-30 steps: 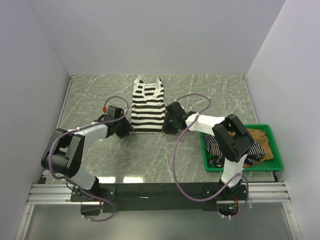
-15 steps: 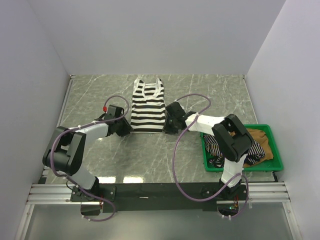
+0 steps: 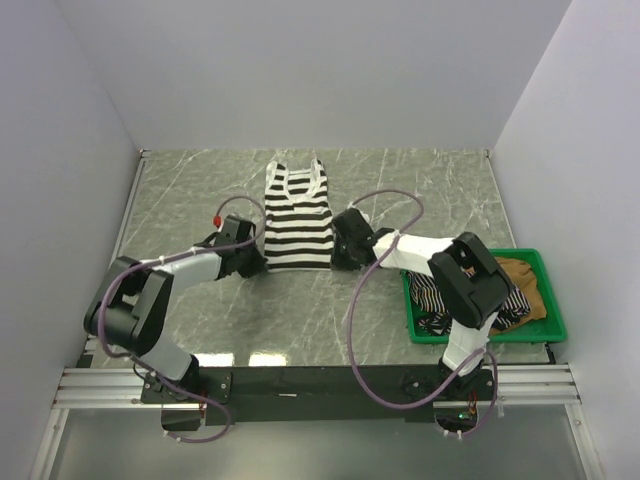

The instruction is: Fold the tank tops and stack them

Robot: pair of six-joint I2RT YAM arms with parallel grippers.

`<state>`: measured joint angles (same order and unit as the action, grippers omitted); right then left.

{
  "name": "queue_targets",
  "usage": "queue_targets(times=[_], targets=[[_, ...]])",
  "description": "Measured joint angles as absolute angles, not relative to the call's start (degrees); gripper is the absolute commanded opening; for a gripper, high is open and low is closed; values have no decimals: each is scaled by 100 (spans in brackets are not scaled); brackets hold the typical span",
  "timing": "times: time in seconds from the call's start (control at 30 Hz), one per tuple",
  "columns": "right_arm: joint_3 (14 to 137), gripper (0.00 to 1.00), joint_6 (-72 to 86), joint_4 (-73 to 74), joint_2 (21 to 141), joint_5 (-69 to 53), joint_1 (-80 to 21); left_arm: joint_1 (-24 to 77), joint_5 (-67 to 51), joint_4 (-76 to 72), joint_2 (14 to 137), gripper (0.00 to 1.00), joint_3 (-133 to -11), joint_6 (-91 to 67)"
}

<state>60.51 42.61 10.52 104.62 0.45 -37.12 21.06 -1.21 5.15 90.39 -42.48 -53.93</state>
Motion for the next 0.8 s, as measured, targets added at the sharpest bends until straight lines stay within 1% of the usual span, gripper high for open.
queue_targets(times=[0.17,0.33,0.43,0.6,0.7,0.8], targets=[[5210,0,4143,1214,9638,196,-4099,2679,-73,1083,8230,0,-3726,-5524],[4423,0,4241,1588,8593,283,-4821,3444,-12,1942,6862,1,-3256,-5977],[4228,0,4423,1949,7975,322,-5282,3942,110,2460,5977,1,-3216,-6379],[4451,0,4626,2539,7161,381,-5505,4224,259,3107,5078,1,-3271,-6853],[4978,0,4637,2838,7063,491,-5463,4226,384,3457,5105,1,-3527,-6930],[5476,0,4552,2886,7157,478,-5266,4193,517,3607,5384,1,-3979,-6897]])
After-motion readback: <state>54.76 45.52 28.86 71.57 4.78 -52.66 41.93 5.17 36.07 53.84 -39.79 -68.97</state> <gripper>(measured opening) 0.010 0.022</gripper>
